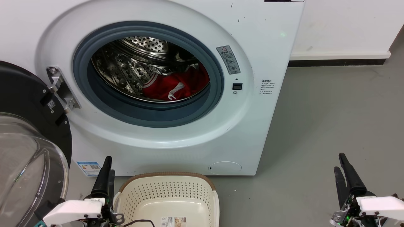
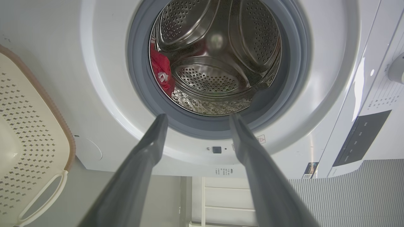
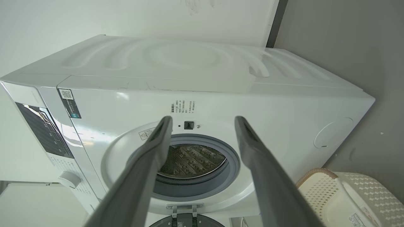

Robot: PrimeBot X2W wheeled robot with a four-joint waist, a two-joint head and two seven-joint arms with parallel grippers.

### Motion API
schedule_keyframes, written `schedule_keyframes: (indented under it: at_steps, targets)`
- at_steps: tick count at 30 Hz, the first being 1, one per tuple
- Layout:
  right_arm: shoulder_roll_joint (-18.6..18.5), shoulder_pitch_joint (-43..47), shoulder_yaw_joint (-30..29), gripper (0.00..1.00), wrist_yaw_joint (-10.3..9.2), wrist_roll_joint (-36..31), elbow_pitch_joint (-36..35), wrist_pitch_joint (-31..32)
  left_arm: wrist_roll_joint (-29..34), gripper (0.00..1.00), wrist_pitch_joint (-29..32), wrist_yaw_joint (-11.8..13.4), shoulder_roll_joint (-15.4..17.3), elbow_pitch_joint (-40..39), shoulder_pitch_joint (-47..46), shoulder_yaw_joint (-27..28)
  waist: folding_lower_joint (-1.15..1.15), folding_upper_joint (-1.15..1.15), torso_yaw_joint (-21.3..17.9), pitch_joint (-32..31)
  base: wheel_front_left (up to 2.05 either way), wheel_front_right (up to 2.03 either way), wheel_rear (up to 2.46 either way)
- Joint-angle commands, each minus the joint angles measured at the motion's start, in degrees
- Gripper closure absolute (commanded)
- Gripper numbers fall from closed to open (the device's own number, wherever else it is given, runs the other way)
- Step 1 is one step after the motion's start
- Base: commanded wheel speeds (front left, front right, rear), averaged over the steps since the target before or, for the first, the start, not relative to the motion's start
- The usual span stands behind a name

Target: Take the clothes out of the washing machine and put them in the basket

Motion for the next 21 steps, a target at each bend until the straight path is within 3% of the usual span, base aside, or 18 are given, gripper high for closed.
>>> schedule_keyframes:
  at_steps: [1,21]
  targets:
    - [-0.2,-0.4,-0.3,0.00,0.00,-2.3,-1.7,-0.7,2.6,0.00,-0.7,0.4,0.2,-1.9,-0.8,0.3,0.00,0.00,0.0,0.0,0.00,0.00,0.00]
    - [-0.3,2.1,1.1,0.00,0.00,-31.2,-10.3,-5.5,28.4,0.00,-5.5,5.4,0.3,-9.0,0.8,-3.7,0.00,0.00,0.1,0.4,0.00,0.00,0.00]
